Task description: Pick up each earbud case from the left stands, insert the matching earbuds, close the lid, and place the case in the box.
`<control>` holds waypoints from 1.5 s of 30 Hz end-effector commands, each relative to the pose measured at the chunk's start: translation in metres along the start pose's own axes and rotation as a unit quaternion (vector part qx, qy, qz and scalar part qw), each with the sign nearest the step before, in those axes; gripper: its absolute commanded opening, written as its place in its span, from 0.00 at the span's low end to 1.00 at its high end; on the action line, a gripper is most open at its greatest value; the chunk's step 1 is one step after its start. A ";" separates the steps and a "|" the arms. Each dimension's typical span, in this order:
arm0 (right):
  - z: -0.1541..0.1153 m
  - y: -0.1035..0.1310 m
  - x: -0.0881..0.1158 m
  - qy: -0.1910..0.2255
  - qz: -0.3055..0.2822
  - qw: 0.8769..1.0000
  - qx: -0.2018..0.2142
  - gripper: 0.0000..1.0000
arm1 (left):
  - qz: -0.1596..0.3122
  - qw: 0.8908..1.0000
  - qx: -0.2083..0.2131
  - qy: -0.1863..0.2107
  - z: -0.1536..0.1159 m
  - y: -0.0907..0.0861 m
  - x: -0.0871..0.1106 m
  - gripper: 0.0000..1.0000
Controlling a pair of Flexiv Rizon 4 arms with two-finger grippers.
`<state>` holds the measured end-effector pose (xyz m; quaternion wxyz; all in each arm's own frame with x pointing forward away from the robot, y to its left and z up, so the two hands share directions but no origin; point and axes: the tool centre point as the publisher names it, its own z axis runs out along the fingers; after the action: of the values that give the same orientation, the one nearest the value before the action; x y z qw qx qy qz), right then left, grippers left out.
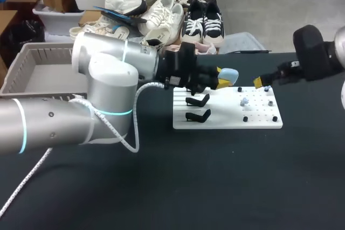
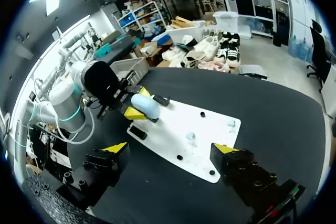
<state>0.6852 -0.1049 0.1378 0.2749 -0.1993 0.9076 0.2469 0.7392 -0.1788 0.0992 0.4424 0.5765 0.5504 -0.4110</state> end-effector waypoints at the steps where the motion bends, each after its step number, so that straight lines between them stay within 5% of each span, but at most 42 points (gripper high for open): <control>1: 0.016 0.000 -0.011 0.011 -0.004 1.000 -0.014 1.00 | 0.002 1.000 -0.004 -0.004 0.002 -0.002 -0.005 0.00; 45: 0.028 0.005 -0.022 0.018 -0.024 0.999 -0.026 1.00 | 0.008 0.999 0.036 -0.020 0.012 -0.040 -0.016 0.00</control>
<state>0.7092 -0.0799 0.1323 0.2599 -0.2319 0.9003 0.2610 0.7019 -0.1936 0.1090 0.4350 0.5881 0.5224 -0.4382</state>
